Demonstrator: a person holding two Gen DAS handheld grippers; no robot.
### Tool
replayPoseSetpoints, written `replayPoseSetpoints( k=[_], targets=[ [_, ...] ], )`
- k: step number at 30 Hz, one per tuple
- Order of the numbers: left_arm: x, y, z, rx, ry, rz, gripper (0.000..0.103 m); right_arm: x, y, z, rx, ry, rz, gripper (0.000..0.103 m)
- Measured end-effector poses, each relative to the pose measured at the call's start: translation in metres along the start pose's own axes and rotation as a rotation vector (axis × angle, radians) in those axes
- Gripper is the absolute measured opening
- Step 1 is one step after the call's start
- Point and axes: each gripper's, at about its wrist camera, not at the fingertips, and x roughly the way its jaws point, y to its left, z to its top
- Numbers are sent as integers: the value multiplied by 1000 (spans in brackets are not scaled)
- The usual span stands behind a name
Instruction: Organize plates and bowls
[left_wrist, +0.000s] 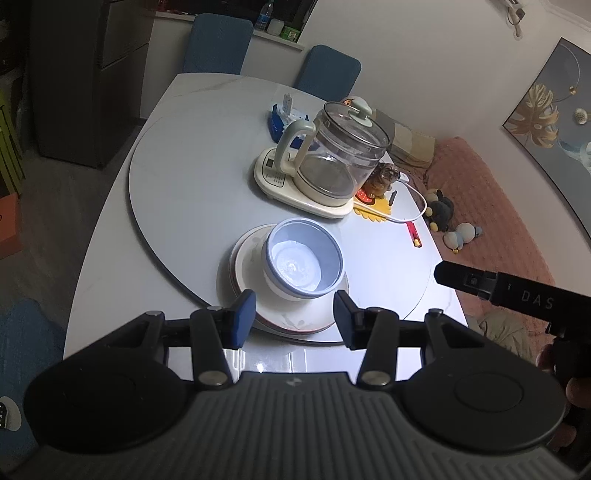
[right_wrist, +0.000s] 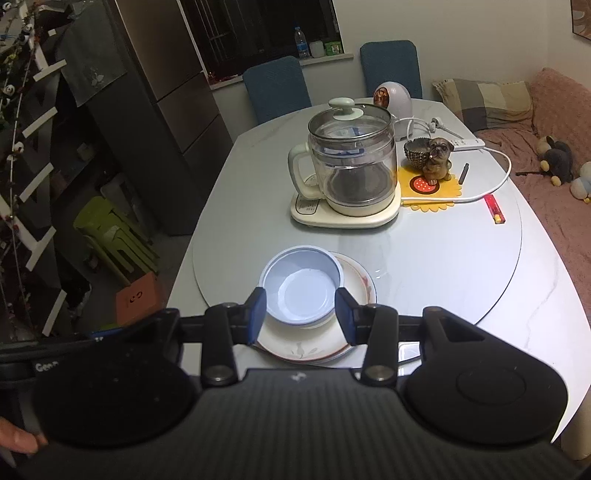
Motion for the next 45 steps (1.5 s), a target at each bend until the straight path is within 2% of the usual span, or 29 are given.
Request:
replayPoseSetpoints(
  k=[3,7,10,12,14,17,22,25,30,32,34,35,45],
  targets=[
    [-16,-3,-6,15,-23,9,53,-15,3,-6,-6,-25,-6,44],
    [-34,-8,-16,33,-48,24,59,-33,4,-17,-21,-51,-3,45],
    [-44,-14,-25,45,-58,35,66,-43,3,-25,-32,-62,-9,51],
    [-50,-18,-31,48,-62,42,70,-47,2,-30,-41,-63,-2,51],
    [-57,-23,-40,52,-70,56,78,-52,1,-35,-53,-62,6,51],
    [-67,-31,-52,51,-82,82,84,-61,-3,-42,-64,-59,15,51],
    [-87,-48,-75,48,-94,125,86,-82,-13,-55,-93,-67,25,52],
    [-103,-58,-89,42,-117,120,87,-100,-19,-64,-97,-74,42,52],
    [-121,-78,-111,89,-128,165,90,-122,-32,-86,-108,-74,53,52],
    [-126,-83,-120,90,-127,174,94,-129,-36,-95,-115,-77,54,60],
    [-132,-88,-130,90,-134,180,97,-136,-41,-103,-112,-87,49,87],
    [-135,-90,-135,87,-139,183,98,-139,-43,-106,-109,-93,47,89],
    [-143,-108,-169,72,-135,232,99,-150,-59,-127,-107,-71,45,89]
  ],
)
